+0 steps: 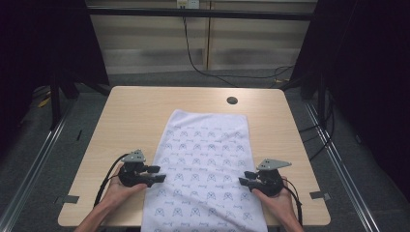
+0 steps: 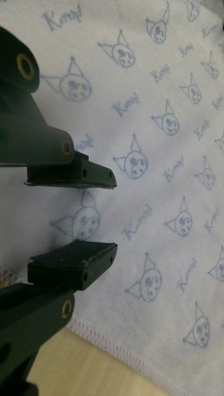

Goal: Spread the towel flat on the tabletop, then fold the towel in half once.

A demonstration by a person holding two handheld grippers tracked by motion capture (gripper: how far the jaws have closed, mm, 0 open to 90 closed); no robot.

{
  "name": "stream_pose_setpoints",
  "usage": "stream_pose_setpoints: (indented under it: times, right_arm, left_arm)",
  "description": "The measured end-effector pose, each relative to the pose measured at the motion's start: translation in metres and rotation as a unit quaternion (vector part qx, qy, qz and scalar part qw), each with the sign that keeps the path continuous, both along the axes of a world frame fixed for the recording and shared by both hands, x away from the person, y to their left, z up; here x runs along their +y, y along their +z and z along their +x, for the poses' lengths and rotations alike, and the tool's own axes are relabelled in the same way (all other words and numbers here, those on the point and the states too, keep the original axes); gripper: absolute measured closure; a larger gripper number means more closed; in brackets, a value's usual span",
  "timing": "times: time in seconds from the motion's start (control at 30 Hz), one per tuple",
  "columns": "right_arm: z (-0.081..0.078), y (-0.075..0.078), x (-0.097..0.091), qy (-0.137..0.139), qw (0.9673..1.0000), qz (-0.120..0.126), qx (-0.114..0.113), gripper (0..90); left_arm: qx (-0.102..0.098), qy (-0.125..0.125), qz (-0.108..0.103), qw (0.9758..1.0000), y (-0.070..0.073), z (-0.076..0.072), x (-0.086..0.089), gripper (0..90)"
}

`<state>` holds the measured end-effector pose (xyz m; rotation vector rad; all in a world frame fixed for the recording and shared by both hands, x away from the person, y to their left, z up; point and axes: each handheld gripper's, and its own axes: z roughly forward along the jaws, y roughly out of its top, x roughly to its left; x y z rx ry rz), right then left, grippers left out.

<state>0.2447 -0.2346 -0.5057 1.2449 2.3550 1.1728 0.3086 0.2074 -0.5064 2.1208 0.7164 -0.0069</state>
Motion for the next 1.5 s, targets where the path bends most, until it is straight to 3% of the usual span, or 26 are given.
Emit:
stream_pose_setpoints:
  times: [0.07,0.1,0.33,0.47,0.63,0.7,0.77,0.87,0.97,1.07,1.1,1.27,1.5]
  right_arm:
    - [-0.005,0.001,-0.001,0.003,1.0,0.001,0.004,62.8]
    - [-0.01,0.0,-0.003,-0.001,0.9999,0.015,0.008,62.9]
    - [-0.027,0.002,-0.001,0.006,0.9994,0.023,0.025,63.0]
    - [-0.039,0.004,0.003,0.018,0.9991,0.017,0.033,63.1]
    - [-0.059,0.007,0.01,0.035,0.998,0.015,0.049,62.8]
    - [-0.065,0.009,0.013,0.043,0.9975,0.007,0.055,59.0]
    - [-0.065,0.012,0.015,0.048,0.9975,0.002,0.051,53.3]
    - [-0.048,0.021,0.009,0.028,0.9989,0.024,0.03,53.1]
    - [-0.015,0.026,0.005,0.014,0.9994,0.029,0.008,51.2]
    - [0.013,0.029,0.004,0.0,0.9995,0.031,-0.003,49.8]
    - [0.023,0.031,0.003,-0.005,0.9993,0.035,-0.008,49.3]
    - [0.077,0.034,0.001,-0.022,0.999,0.037,-0.013,48.9]
    - [0.125,0.025,0.01,-0.049,0.9987,0.012,-0.006,42.8]
  left_arm:
    - [0.01,0.0,-0.007,0.9999,0.0,-0.007,0.002,50.0]
    - [0.012,0.0,-0.009,0.9999,0.0,-0.01,0.002,51.0]
    - [0.013,-0.018,0.0,0.9997,0.002,-0.037,0.005,51.0]
    - [0.014,-0.022,0.001,0.9997,0.003,-0.052,0.009,51.1]
    - [0.04,-0.028,-0.003,0.9988,0.006,-0.075,0.018,51.0]
    - [0.046,-0.04,-0.006,0.9981,0.007,-0.083,0.024,50.7]
    - [0.036,-0.036,-0.009,0.9987,0.011,-0.082,0.026,46.9]
    - [0.02,-0.024,-0.015,0.9994,0.016,-0.064,0.023,46.8]
    - [0.005,0.002,-0.009,0.9999,0.015,-0.034,0.016,47.5]
    - [0.015,0.015,-0.017,0.9996,0.011,-0.014,0.011,48.0]
    - [0.01,0.025,-0.007,0.9996,0.007,-0.006,0.007,48.4]
    - [0.012,0.026,-0.002,0.9996,0.001,0.006,0.001,49.8]
    - [0.001,0.022,-0.002,0.9998,0.0,0.003,0.001,48.9]
